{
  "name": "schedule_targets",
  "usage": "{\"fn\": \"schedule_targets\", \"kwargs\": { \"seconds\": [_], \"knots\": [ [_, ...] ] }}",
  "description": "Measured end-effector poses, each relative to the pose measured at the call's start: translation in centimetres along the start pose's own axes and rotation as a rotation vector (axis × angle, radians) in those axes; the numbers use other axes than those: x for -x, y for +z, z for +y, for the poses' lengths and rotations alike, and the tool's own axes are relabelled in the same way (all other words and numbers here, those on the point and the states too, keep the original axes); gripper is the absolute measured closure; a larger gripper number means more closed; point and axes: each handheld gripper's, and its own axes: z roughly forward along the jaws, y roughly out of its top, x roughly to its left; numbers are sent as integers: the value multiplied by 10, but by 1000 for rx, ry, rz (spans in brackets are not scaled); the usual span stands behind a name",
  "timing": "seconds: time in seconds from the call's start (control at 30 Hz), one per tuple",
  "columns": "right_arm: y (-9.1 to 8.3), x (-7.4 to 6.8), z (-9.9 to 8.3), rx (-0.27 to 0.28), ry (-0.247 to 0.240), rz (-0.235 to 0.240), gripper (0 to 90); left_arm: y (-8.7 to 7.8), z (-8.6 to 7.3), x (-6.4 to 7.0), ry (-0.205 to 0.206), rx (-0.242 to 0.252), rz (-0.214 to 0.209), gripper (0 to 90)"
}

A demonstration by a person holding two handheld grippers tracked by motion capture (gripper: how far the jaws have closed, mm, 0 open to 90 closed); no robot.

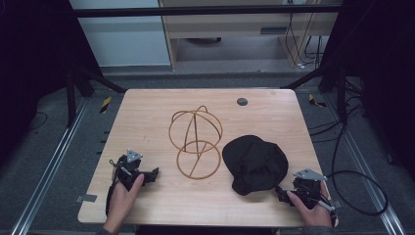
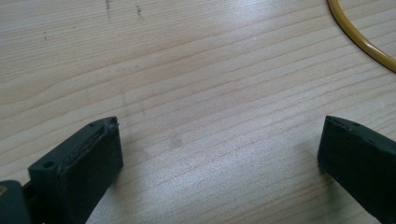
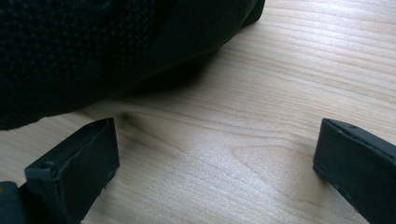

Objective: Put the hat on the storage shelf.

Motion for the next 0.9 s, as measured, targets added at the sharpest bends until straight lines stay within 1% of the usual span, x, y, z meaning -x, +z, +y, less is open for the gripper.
{"fn": "schedule_targets", "kwargs": {
  "seconds": [0.07,0.1,0.13,0.17,0.23,0.3,0.43,0.53,0.6,0.63,0.67,0.7,0.73,0.77,0.8,0.83,0.9],
  "knots": [
    [0,-1,0,-1,6,-3,5,1,1,-5,22,3,-22,0],
    [0,-2,0,-5,9,-2,5,2,1,-6,18,4,-19,0],
    [-1,-2,1,-15,5,7,7,2,1,-6,13,7,-21,0],
    [-2,-2,1,-23,0,16,14,2,1,-7,19,4,-21,0],
    [-5,-2,3,-34,-11,33,64,2,1,-6,23,3,-18,0],
    [-10,-4,4,-37,-13,64,49,2,1,-6,23,3,-18,0],
    [-27,-9,5,-33,-59,70,61,1,1,-6,21,2,-20,0],
    [-39,-12,3,-18,-81,78,63,1,0,-5,18,2,-20,0],
    [-45,-15,2,-17,-112,80,66,0,0,-5,21,1,-17,0],
    [-45,-15,2,-17,-112,80,66,0,0,-5,21,1,-17,0],
    [-54,-18,4,-9,-139,78,66,-1,-1,-4,16,2,-15,0],
    [-54,-18,4,-9,-139,78,66,-1,-2,-3,13,1,-14,0],
    [-63,-21,9,-1,-143,67,62,-2,-2,-2,10,3,-12,0],
    [-63,-21,9,-1,-143,67,62,-2,-2,-2,10,3,-12,0],
    [-71,-22,17,15,-126,73,58,-2,-2,-2,11,3,-11,0],
    [-75,-23,21,22,-120,82,56,-2,-2,-3,11,3,-12,0],
    [-81,-27,32,30,-136,89,54,-2,-2,-2,10,3,-12,0]
  ]
}}
